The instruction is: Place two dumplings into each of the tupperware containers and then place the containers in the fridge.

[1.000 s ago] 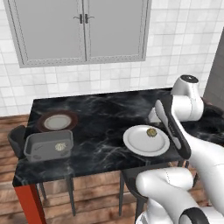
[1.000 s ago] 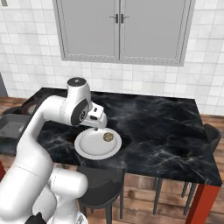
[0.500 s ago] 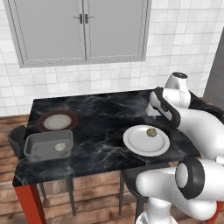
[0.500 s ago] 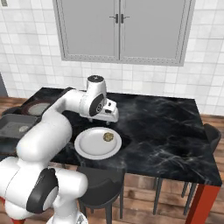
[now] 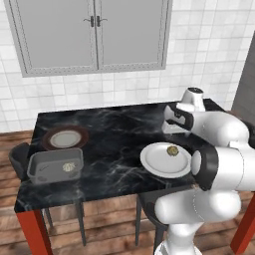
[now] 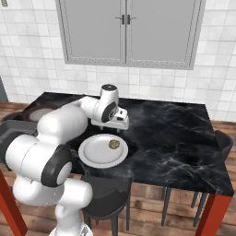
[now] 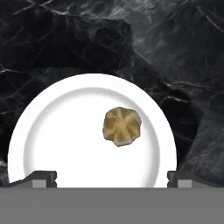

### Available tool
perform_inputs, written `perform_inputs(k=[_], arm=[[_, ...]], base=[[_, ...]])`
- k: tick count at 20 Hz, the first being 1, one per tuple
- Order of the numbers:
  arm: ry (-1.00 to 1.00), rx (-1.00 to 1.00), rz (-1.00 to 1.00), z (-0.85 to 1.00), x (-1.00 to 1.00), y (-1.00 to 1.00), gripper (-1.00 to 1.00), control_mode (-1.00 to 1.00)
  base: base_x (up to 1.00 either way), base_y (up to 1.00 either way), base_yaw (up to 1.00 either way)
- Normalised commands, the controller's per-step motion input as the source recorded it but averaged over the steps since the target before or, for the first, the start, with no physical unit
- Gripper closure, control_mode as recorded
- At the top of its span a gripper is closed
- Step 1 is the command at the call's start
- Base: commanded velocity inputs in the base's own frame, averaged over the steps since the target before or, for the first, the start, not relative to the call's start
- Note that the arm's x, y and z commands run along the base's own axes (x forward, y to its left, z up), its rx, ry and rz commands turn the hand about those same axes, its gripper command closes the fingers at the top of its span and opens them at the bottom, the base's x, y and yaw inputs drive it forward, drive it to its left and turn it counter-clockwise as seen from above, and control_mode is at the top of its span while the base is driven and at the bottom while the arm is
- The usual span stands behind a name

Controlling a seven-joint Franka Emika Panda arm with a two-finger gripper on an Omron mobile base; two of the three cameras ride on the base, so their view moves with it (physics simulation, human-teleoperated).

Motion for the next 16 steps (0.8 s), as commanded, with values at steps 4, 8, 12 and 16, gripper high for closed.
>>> perform_inputs(k=[4, 8, 12, 16], arm=[[0.00, 0.00, 0.05, -0.46, 0.23, -0.01, -1.00, -1.00], [0.00, 0.00, 0.04, -0.34, 0.10, -0.10, -1.00, -1.00], [0.00, 0.00, 0.04, -0.40, 0.05, -0.08, -1.00, -1.00], [0.00, 0.00, 0.00, -0.32, 0.02, 0.00, -1.00, -1.00]], base=[[0.00, 0.00, 0.00], [0.00, 0.00, 0.00], [0.00, 0.00, 0.00], [0.00, 0.00, 0.00]])
